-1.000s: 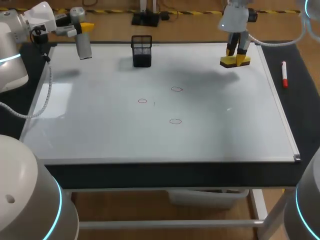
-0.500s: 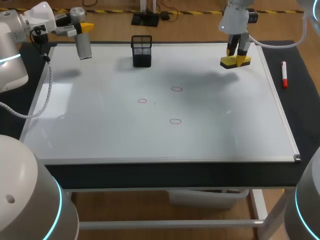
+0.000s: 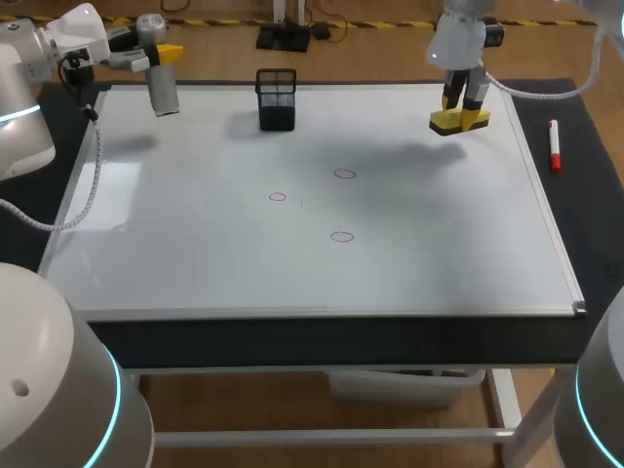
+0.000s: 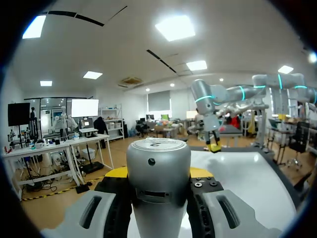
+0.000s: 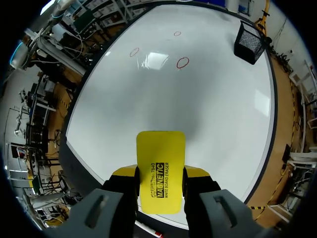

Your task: Pick up the inspection probe, press it on each red-marked spot on the whiteboard one by one, put down the probe, pick up the eraser, and wipe off all the red marks.

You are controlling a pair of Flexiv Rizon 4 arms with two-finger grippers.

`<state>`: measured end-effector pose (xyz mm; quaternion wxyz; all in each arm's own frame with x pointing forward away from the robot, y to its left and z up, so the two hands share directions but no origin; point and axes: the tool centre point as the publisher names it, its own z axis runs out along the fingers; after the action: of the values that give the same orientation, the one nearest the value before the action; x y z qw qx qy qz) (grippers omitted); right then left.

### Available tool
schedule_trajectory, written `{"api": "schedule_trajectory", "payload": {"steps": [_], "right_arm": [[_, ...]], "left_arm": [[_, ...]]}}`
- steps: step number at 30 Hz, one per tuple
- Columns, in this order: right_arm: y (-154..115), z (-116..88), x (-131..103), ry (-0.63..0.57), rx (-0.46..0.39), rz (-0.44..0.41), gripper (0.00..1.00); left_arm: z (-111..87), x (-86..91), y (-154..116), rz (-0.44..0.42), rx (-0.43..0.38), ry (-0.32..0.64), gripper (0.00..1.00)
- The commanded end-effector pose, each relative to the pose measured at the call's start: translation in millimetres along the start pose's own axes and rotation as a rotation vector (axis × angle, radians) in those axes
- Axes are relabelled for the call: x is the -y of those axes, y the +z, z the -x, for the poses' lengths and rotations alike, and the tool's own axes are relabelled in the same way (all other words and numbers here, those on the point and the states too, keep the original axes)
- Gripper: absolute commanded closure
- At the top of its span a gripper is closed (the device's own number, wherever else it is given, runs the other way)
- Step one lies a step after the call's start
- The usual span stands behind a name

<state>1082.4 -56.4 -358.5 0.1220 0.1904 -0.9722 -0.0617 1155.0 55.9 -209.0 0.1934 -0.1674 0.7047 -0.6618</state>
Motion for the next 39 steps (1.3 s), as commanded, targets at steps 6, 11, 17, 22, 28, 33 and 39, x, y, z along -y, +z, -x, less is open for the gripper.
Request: {"api": "schedule_trajectory", "payload": {"steps": [6,11,17,22,28,33,39], "right_arm": [[-6.2,-11.7,6.3,0.036,0.009,-0.018,1.00],[-2.1,-22.9,15.8,0.063,0.013,-0.002,1.00],[0.1,-32.9,21.3,0.100,0.034,-0.020,1.00],[2.7,-37.5,25.2,0.110,0.041,-0.018,1.00],[1.1,-41.9,30.8,0.133,0.054,-0.010,1.00],[1.1,-41.9,30.8,0.133,0.054,-0.010,1.00],[1.1,-41.9,30.8,0.133,0.054,-0.010,1.00]], "left_arm": [[-1.0,1.1,-0.2,-0.001,0.003,0.001,1.00],[-1.0,1.1,-0.2,-0.001,0.003,0.001,1.00],[-1.0,1.1,-0.2,-0.001,0.003,0.001,1.00],[-1.0,1.1,-0.2,-0.001,0.003,0.001,1.00],[-1.0,1.1,-0.2,-0.001,0.003,0.001,1.00],[-1.0,1.1,-0.2,-0.001,0.003,0.001,1.00],[-1.0,1.1,-0.2,-0.001,0.003,0.001,1.00]]}}
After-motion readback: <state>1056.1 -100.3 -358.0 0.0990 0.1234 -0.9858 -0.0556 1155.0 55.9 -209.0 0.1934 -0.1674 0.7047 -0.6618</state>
